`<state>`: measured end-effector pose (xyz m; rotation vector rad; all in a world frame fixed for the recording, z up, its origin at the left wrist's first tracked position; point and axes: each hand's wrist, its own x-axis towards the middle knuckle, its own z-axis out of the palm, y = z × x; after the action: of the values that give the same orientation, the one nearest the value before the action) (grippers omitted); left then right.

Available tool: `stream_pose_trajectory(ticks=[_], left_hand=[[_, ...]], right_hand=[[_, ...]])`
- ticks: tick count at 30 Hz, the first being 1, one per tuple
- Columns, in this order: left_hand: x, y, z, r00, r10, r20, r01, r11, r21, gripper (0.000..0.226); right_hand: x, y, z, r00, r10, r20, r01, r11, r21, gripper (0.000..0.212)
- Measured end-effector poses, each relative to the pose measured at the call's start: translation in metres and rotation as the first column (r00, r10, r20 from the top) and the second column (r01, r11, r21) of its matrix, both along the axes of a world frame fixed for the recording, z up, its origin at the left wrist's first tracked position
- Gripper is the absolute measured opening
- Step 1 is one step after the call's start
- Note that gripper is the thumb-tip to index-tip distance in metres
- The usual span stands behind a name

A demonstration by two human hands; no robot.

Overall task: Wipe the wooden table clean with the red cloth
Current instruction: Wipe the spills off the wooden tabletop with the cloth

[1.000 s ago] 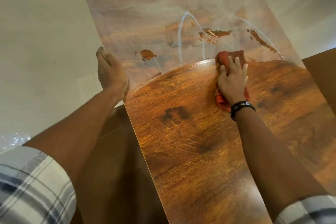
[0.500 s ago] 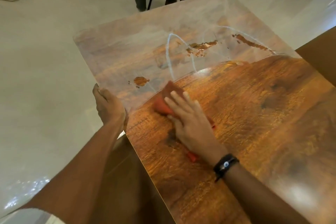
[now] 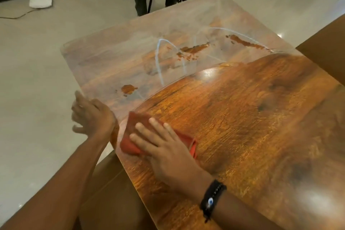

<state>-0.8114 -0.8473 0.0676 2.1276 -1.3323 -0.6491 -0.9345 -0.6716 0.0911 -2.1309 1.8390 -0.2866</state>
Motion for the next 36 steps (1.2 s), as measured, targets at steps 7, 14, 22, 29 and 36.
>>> stream_pose_trajectory(ticks=[7, 14, 22, 29, 36], left_hand=[[-0.097, 0.038, 0.031, 0.86, -0.5, 0.097, 0.507, 0.818, -0.272, 0.068], [-0.202, 0.054, 0.007, 0.438, -0.827, 0.353, 0.897, 0.429, -0.108, 0.063], [-0.207, 0.054, 0.003, 0.4, -0.822, 0.405, 0.907, 0.418, -0.05, 0.065], [-0.208, 0.057, 0.007, 0.41, -0.798, 0.442, 0.896, 0.443, -0.031, 0.062], [-0.207, 0.057, 0.007, 0.414, -0.795, 0.444, 0.89, 0.455, -0.015, 0.064]], right_hand=[[-0.149, -0.023, 0.002, 0.957, -0.271, 0.104, 0.274, 0.962, -0.012, 0.052], [-0.373, -0.073, 0.008, 0.749, -0.662, 0.038, 0.663, 0.746, -0.061, 0.047], [-0.391, -0.087, 0.01, 0.641, -0.768, 0.017, 0.768, 0.64, -0.027, 0.048], [-0.288, -0.061, 0.004, 0.95, -0.31, -0.03, 0.309, 0.95, -0.05, 0.051], [-0.392, -0.13, 0.01, 0.759, -0.65, -0.042, 0.649, 0.76, -0.023, 0.052]])
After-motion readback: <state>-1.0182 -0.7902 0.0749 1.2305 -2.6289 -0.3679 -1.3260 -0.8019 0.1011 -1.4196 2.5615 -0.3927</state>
